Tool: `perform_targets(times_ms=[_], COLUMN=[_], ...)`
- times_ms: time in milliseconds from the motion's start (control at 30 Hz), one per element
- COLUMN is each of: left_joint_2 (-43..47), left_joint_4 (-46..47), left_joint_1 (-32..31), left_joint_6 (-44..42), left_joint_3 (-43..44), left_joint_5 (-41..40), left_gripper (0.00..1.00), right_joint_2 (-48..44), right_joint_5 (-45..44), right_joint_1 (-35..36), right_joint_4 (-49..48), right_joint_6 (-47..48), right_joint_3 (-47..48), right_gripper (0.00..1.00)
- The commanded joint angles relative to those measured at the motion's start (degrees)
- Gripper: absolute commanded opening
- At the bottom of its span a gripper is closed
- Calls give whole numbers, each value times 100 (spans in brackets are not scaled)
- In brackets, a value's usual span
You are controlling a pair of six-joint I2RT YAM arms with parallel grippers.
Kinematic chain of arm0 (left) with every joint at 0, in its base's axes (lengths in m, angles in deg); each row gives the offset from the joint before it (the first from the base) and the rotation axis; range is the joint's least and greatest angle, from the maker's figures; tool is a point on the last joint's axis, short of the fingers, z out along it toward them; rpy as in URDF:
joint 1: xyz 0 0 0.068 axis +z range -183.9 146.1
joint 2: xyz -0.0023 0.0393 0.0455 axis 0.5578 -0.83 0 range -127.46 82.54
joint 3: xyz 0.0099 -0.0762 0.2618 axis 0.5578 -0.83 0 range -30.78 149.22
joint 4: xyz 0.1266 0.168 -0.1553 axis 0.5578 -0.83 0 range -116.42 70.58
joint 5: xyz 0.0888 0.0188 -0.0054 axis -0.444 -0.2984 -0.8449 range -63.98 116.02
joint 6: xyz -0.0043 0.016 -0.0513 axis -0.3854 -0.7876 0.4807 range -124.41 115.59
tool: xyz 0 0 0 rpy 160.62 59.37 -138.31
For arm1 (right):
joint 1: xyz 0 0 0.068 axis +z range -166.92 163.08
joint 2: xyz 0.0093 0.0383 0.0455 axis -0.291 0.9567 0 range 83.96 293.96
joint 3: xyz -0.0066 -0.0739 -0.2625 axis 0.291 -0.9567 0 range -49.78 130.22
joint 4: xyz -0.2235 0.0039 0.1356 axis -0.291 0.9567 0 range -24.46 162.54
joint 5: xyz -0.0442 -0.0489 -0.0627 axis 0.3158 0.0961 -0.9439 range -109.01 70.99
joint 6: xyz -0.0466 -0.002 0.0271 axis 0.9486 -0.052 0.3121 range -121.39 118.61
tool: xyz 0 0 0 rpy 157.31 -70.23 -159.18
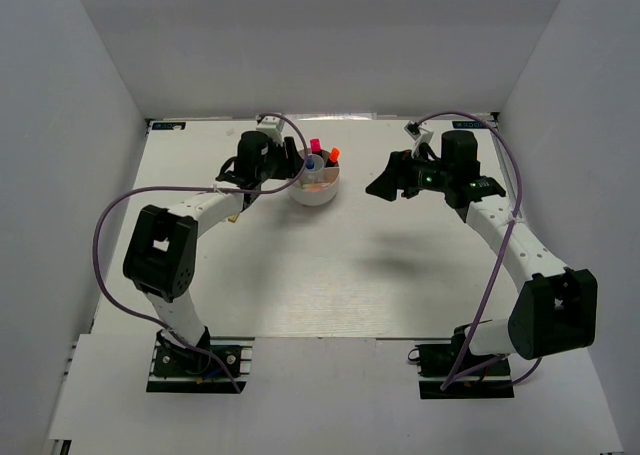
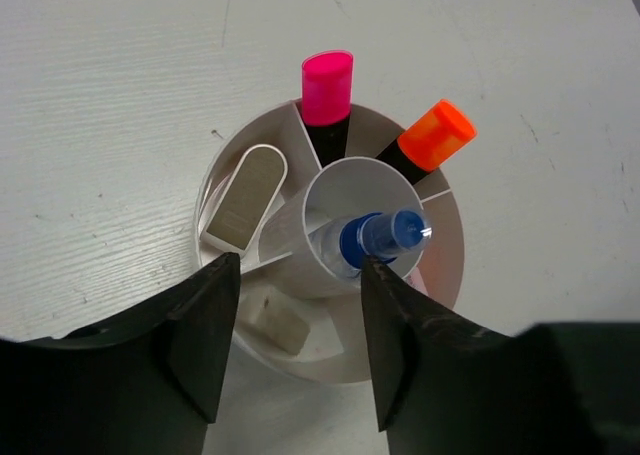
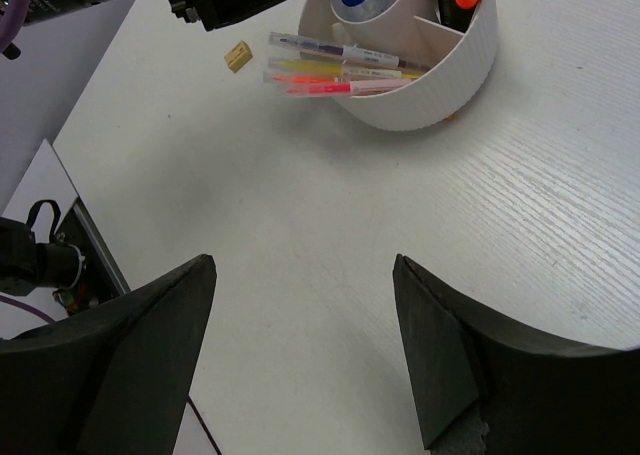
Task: Sort the stationery into containers
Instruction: Place the stationery in the storage box, then pick up the stationery from the center of the board.
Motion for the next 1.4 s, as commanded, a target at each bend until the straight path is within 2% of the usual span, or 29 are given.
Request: perform_targets(times_ms=[0,133,300,367,467,500,633,833,967,1367], left_joint_2=[369,860,1266,1257,969,863,230,-421,-615,-1001], left_joint_4=[-255,-518,-2274,-3080,-3962,-4155,-4911,-5317,-5265,-4887], left_joint_1=[38,91,415,572,784,837,1100,1216,1268,1321], left_joint_6=[85,102,-502,-1115,-2020,-2129,-2253,-2341,-2402,-2482], left_joint_3=[156,50,304,480,673,708,1059,1245,1123,1086], left_joint_5=[130,16,-617,-941,-1038,-1100,-1390,-1496,-1610,-1004], left_gripper=[65,61,45,45,52,56,60,63,64,54], right_joint_2=[-123,-114,-140,-131,-131,-123,-131,-140,-131,-87], right_joint_5=[96,105,87,104,148,157,140,131,140,149], right_joint_1=[-22,-22,-31,-31,-31,-13,-13,-13,-22,-13], right_joint_4=[-154,-145,-119,-119,-162,-180,-154,-110,-154,-163], right_joint_6=[68,85,129,121,94,103,112,156,138,121], right_joint_3=[-19,16,34,8,-10,-10,42,51,16,25], right_gripper=[77,77,77,77,77,77,77,77,77,77])
